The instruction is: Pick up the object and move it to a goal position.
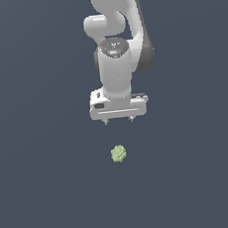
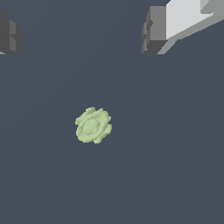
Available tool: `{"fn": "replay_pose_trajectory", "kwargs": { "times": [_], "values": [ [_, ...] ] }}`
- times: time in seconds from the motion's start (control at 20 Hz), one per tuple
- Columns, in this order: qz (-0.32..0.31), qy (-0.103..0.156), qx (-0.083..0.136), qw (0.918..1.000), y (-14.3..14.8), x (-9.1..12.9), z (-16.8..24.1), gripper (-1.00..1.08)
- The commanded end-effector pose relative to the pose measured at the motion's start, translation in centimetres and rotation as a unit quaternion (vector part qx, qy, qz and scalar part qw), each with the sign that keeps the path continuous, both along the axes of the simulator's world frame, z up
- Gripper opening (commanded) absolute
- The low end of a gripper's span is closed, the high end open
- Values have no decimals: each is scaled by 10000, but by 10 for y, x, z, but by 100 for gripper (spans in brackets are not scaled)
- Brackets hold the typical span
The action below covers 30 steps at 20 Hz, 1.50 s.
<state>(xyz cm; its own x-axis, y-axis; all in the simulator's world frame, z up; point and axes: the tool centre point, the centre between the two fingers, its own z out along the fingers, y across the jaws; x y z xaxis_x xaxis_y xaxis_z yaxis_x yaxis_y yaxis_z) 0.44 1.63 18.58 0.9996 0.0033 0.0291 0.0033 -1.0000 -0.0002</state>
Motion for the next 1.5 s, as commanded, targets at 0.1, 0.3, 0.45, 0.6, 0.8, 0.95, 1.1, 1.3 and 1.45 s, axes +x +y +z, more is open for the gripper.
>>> {"fn": "replay_pose_trajectory", "kwargs": {
  "times": [0.1,0.3,0.45,0.6,0.8,0.95,1.1,1.3,1.45],
  "values": [
    [19,1,3,10000,3,0,1,100],
    [182,10,23,9998,25,1,5,100],
    [305,12,30,9995,37,0,8,100],
    [317,11,28,9995,37,0,8,100],
    [211,15,34,9998,34,2,6,100],
    [61,22,45,10000,33,5,3,100],
    [-154,33,59,9999,31,10,-1,100],
    [-547,51,80,9985,27,17,-9,100],
    [-922,68,95,9957,23,25,-17,100]
  ]
}}
